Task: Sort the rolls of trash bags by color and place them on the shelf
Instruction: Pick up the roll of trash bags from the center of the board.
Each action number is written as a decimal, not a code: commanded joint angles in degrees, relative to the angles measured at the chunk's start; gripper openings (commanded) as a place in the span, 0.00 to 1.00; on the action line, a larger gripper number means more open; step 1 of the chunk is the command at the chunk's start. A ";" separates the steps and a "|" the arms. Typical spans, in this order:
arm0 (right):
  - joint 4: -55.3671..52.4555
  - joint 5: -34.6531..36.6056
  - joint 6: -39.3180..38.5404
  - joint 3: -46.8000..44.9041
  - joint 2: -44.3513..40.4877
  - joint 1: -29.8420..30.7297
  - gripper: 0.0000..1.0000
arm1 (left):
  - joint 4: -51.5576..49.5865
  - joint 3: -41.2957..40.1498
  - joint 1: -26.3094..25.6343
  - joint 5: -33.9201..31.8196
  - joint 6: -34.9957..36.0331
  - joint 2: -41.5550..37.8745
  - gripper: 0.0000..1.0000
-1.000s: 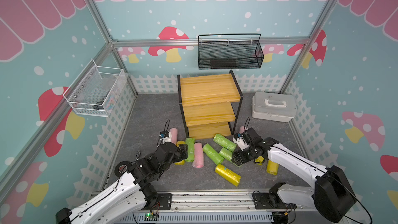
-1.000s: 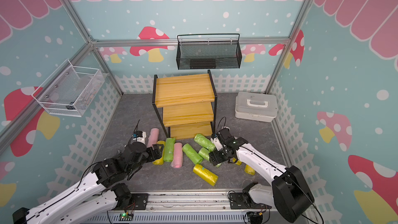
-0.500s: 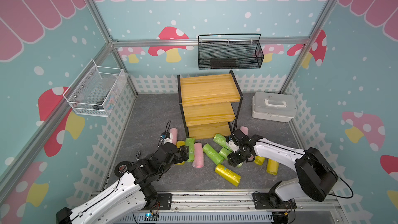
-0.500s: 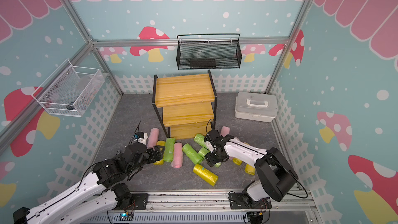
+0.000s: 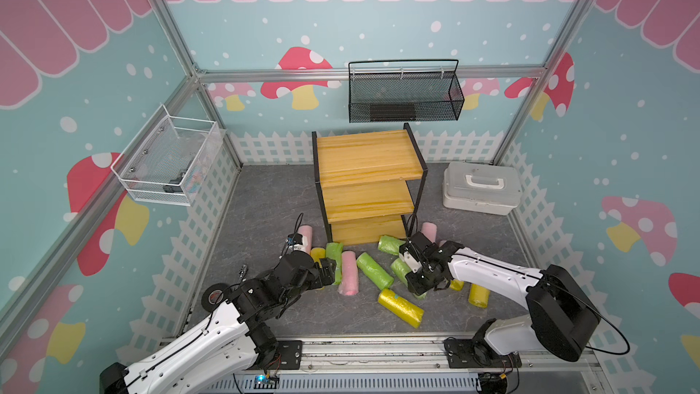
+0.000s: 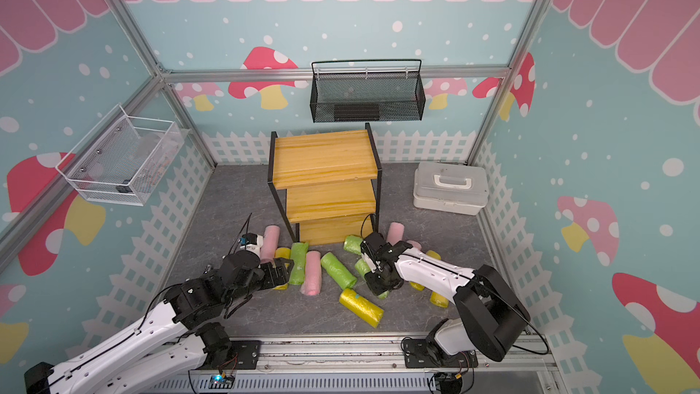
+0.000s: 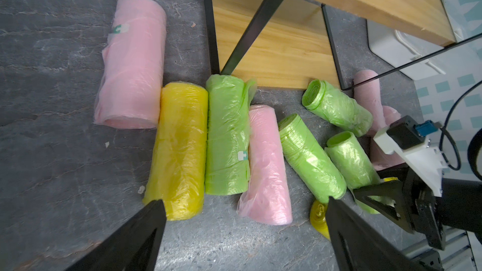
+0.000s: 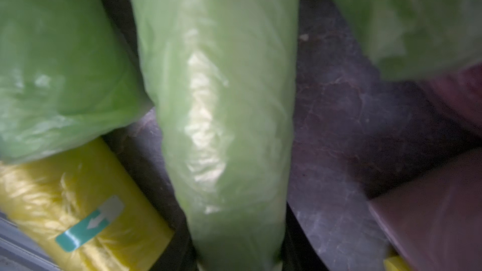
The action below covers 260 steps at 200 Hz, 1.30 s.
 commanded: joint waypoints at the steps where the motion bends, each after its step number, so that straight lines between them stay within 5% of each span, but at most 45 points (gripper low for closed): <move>1: -4.86 -3.00 3.16 0.55 -6.98 0.60 0.00 | 0.99 2.34 -0.63 3.84 -0.26 -0.27 0.99; 50: -8.83 -17.17 8.01 6.88 -23.82 0.61 0.00 | 19.25 -0.26 -1.44 18.59 -0.84 -6.53 0.99; 99: -6.54 -29.54 12.68 16.32 -26.69 0.90 0.00 | 32.50 2.99 -3.02 27.81 -0.56 -3.99 0.99; 186: 0.24 -36.24 17.05 21.40 -22.27 4.79 0.00 | 43.87 6.94 -9.91 28.21 1.23 6.16 0.97; 222: 1.71 -37.18 17.76 22.53 -21.16 6.23 0.00 | 45.10 6.60 -9.92 28.10 0.60 6.16 0.88; 260: 2.17 -36.49 17.93 23.24 -20.17 7.10 0.00 | 46.83 5.82 -9.89 28.12 -0.65 6.16 0.56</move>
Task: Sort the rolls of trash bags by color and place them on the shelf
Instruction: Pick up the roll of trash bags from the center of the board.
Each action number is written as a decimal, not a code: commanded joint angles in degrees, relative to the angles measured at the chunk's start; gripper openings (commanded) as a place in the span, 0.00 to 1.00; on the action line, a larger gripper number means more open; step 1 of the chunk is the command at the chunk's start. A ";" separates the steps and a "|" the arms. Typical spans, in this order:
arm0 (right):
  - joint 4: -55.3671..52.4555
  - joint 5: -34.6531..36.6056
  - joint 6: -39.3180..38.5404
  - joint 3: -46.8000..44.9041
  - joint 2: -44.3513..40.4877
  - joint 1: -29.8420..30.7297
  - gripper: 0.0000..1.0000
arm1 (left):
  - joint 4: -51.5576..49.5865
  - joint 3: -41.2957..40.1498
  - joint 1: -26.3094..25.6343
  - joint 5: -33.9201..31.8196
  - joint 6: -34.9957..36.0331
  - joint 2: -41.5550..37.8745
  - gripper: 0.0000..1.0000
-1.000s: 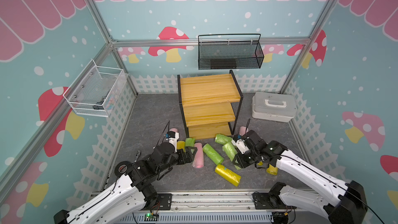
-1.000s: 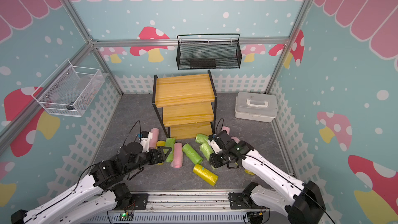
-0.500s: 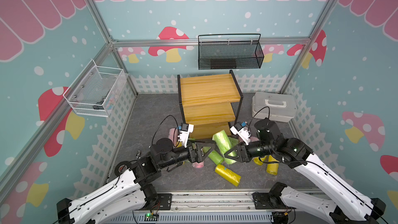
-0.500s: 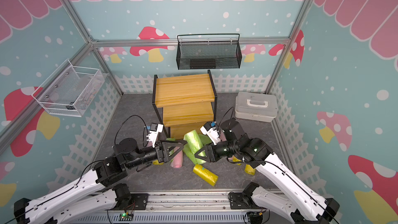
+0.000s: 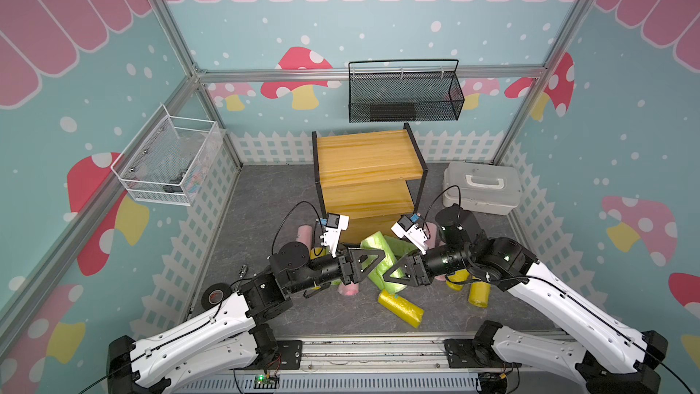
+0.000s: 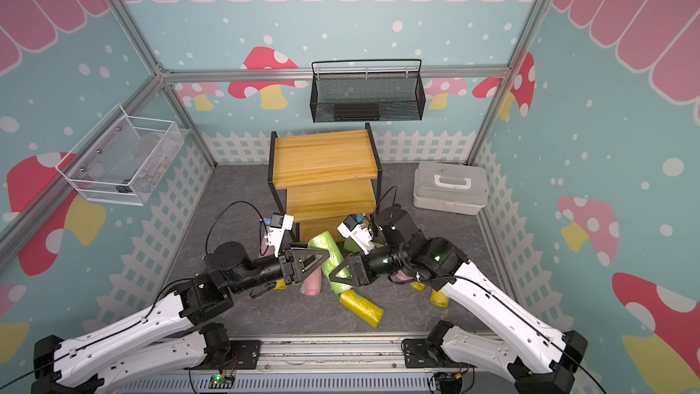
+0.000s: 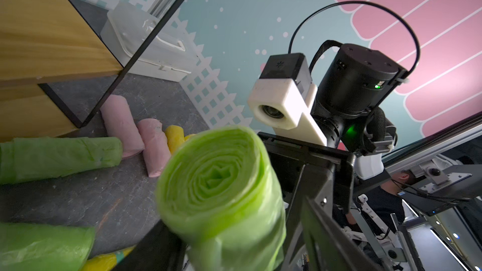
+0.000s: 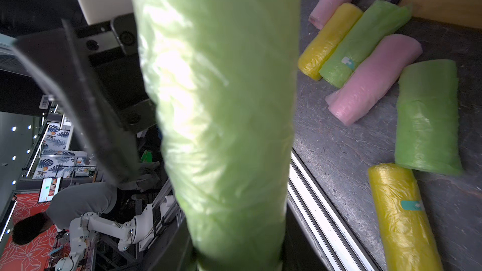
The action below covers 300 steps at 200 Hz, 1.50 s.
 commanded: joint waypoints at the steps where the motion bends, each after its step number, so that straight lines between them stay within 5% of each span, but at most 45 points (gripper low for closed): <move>1: 3.01 -1.07 0.50 1.71 0.53 0.75 0.00 | 3.82 0.34 -0.26 1.22 -0.68 -0.26 0.55; 26: 3.31 -1.41 0.62 2.07 1.25 1.31 0.00 | 5.13 0.00 -0.31 1.27 -1.66 -0.01 0.39; 57: 3.40 -0.83 0.75 2.17 2.08 1.99 0.00 | 7.20 0.09 -0.31 0.40 -3.39 0.85 0.00; 65: 3.25 -0.51 0.81 2.18 2.38 2.08 0.04 | 7.57 0.13 -0.27 -0.19 -3.77 1.12 0.00; 96: 0.90 3.32 0.54 2.25 2.12 2.08 0.58 | 5.76 0.55 -0.32 -4.03 -5.48 1.47 0.00; 121: -1.51 7.91 -0.05 2.24 1.01 2.08 0.73 | 4.88 0.03 -0.34 -7.76 -8.41 0.98 0.00; 189: 1.27 19.53 3.49 -1.38 -4.86 2.17 0.79 | 10.67 -6.17 -0.31 -20.19 -21.62 -3.10 0.00; 300: 13.06 18.25 9.89 -5.58 -3.47 2.37 0.79 | 16.52 -10.12 -0.34 -22.06 -25.56 -5.05 0.00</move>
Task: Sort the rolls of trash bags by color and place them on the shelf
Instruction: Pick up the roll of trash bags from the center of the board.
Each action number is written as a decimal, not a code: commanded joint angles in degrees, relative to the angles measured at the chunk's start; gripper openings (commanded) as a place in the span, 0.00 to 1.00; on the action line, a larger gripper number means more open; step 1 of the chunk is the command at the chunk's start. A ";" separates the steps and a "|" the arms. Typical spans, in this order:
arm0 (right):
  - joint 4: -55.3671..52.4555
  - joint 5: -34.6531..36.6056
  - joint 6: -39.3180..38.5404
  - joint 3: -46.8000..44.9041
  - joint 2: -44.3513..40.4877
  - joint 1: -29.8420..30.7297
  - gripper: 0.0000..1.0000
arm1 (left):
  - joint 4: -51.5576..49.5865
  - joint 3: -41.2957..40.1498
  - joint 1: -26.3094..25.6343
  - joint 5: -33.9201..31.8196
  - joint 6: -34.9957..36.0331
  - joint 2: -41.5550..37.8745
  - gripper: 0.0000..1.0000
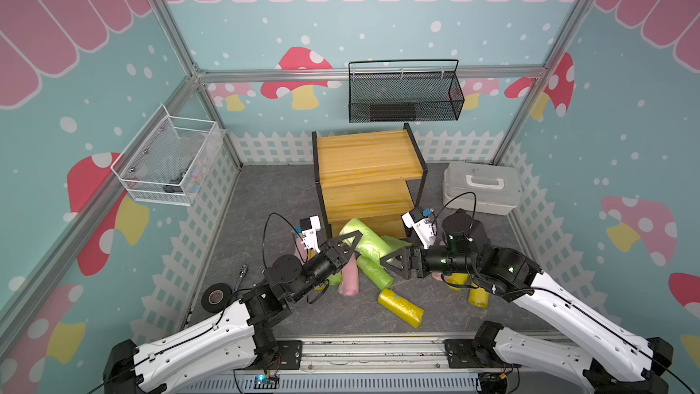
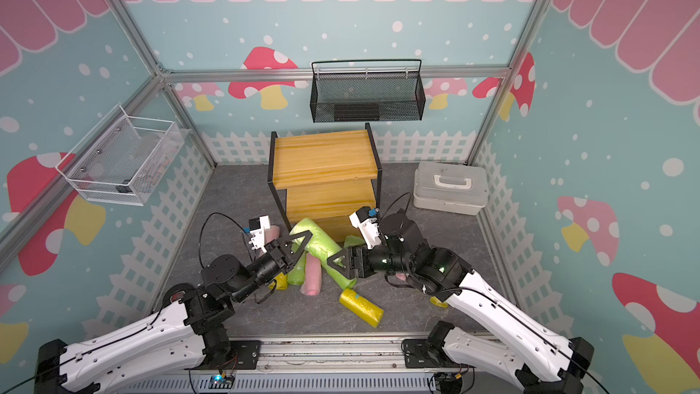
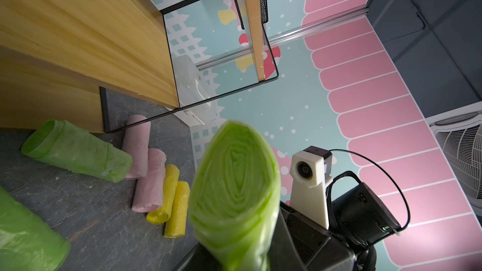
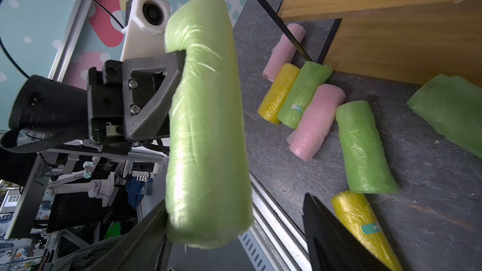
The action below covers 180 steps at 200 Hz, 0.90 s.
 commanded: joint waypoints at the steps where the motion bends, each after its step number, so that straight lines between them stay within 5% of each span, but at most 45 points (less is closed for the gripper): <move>1: 2.84 0.37 1.11 0.06 0.91 0.48 0.79 | 5.09 -0.36 -0.17 -0.09 -1.54 -1.10 0.00; 117: 9.81 -1.75 1.95 0.04 2.71 0.53 0.73 | 7.85 -1.68 -0.15 -0.45 -2.26 -1.25 0.00; 180: 12.49 -3.90 1.54 -1.41 -1.16 0.60 0.78 | 7.46 -2.97 -0.13 -1.21 -2.65 -2.86 0.00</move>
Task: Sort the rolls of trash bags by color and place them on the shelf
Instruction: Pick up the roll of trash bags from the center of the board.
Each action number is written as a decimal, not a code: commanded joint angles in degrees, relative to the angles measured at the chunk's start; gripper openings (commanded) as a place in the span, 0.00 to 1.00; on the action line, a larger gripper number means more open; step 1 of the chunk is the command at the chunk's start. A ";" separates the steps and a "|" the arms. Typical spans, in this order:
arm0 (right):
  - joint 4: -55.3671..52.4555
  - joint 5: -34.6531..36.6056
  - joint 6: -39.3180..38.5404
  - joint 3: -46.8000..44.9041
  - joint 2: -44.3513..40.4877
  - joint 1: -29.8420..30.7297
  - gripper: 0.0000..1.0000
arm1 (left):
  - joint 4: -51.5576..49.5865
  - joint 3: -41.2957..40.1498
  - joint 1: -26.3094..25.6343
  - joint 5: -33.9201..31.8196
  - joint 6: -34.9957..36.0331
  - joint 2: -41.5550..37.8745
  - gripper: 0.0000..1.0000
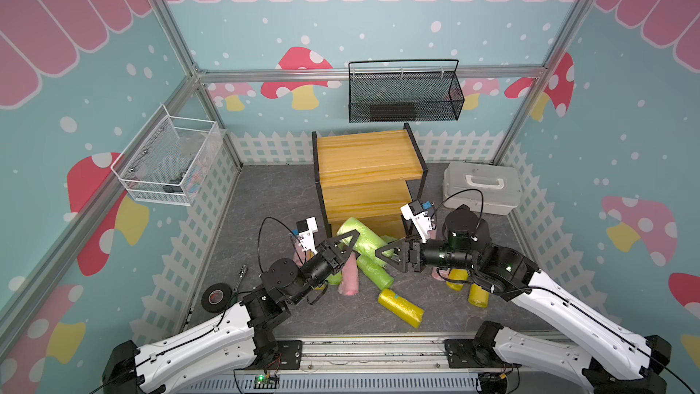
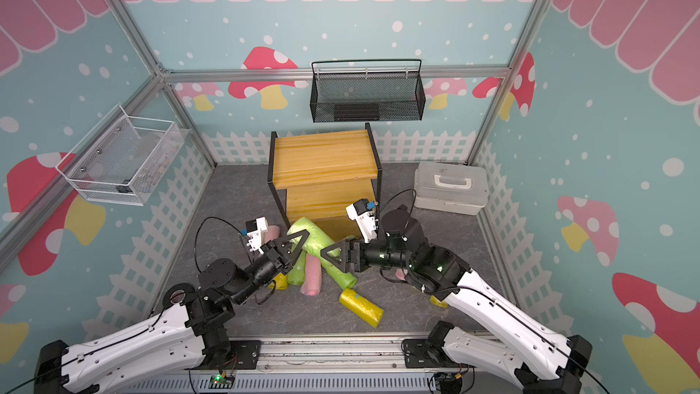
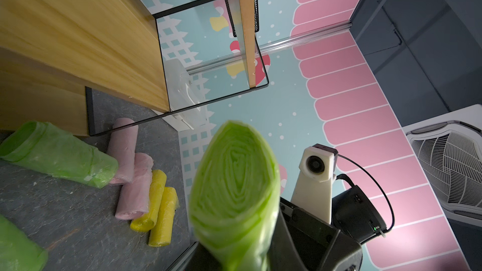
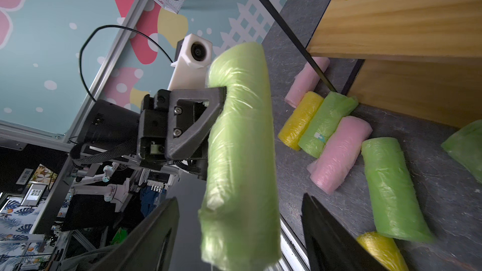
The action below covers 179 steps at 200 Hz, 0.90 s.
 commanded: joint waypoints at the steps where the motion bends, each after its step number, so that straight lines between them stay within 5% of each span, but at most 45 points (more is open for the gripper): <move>1: 3.97 -2.05 0.57 -1.44 -0.76 0.33 0.78 | 3.10 -0.29 -0.17 -0.37 -0.71 -1.58 0.00; 95: 5.89 -0.83 3.14 -2.86 2.60 1.01 0.64 | 3.38 -0.24 -0.20 -0.83 -0.77 -1.93 0.00; 115: 6.21 -0.82 3.45 -2.40 3.36 1.46 0.48 | 3.47 -0.31 -0.19 -0.88 -0.82 -1.94 0.00; 148: 4.09 0.14 2.62 -0.05 4.90 3.27 0.05 | 1.28 0.93 -0.21 -0.85 0.70 -2.34 0.00; 179: -6.70 6.73 -3.17 10.50 6.31 3.88 0.00 | -32.28 18.36 -0.12 -7.04 15.66 -7.57 0.94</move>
